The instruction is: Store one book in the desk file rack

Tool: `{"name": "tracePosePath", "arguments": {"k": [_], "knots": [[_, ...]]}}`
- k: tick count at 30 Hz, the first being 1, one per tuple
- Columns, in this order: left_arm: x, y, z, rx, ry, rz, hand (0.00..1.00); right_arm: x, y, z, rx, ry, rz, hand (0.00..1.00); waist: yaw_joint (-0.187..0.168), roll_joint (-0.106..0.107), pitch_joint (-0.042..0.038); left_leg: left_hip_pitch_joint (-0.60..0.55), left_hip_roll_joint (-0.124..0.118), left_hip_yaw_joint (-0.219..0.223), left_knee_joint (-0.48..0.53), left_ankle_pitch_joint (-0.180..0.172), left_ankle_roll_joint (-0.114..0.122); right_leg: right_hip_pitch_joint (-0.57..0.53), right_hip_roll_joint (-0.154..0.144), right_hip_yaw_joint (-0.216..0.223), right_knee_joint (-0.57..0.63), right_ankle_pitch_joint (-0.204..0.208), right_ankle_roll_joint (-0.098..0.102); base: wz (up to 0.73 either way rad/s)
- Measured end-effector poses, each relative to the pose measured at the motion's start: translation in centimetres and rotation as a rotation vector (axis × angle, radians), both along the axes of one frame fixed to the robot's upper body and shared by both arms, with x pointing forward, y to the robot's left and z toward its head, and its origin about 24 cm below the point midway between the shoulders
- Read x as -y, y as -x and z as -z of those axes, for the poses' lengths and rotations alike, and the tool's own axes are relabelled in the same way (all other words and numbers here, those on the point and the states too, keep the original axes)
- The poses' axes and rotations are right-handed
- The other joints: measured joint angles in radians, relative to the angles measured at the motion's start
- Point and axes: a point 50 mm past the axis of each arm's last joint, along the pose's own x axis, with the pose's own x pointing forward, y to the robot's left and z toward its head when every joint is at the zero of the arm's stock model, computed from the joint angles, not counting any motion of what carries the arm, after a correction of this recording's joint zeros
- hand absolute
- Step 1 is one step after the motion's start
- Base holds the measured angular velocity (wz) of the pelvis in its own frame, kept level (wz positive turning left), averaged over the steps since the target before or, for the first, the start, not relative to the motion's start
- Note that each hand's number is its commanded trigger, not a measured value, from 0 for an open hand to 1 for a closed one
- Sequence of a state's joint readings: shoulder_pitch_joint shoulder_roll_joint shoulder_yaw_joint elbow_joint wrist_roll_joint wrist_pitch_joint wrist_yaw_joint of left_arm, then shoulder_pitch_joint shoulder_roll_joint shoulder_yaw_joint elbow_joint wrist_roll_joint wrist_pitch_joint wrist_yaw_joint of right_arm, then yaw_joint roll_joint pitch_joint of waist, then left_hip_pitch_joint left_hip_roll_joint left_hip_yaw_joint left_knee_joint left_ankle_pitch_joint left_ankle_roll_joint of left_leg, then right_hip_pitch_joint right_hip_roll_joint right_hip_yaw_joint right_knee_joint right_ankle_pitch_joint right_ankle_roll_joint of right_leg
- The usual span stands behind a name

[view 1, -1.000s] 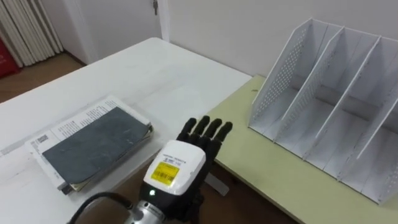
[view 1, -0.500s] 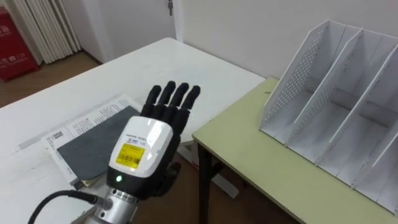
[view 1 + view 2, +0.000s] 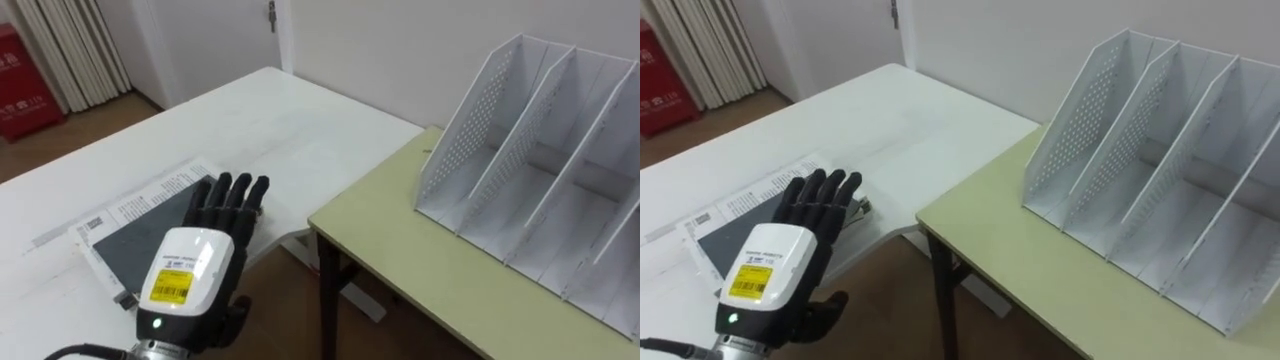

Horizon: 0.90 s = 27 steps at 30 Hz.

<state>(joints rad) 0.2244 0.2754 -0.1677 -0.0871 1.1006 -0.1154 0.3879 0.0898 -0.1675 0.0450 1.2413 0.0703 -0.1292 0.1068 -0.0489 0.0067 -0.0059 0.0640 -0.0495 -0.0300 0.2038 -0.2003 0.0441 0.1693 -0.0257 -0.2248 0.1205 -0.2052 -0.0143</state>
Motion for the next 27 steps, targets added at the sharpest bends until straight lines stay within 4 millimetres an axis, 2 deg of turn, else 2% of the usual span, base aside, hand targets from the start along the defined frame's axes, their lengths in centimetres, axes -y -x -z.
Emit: {"name": "tracePosePath", "arguments": {"k": [13,27], "knots": [[-0.4,-0.1,0.2,-0.018,0.031,-0.057,0.0,0.1,0.4,0.1,-0.026,0.009,0.013,0.0,0.0,-0.011,0.0008,0.003,0.0,0.0,0.001,0.0,0.0,0.004,0.0,0.002,0.005,0.0,0.0,0.0],[-1.5,-0.2,0.3,-0.023,0.03,-0.114,0.0,0.6,0.6,0.0,-0.024,0.048,0.043,0.0,-0.001,0.0,0.0024,0.009,0.002,0.001,0.0,0.0,0.0,0.004,0.001,0.008,0.004,0.0,0.0,0.0]]}}
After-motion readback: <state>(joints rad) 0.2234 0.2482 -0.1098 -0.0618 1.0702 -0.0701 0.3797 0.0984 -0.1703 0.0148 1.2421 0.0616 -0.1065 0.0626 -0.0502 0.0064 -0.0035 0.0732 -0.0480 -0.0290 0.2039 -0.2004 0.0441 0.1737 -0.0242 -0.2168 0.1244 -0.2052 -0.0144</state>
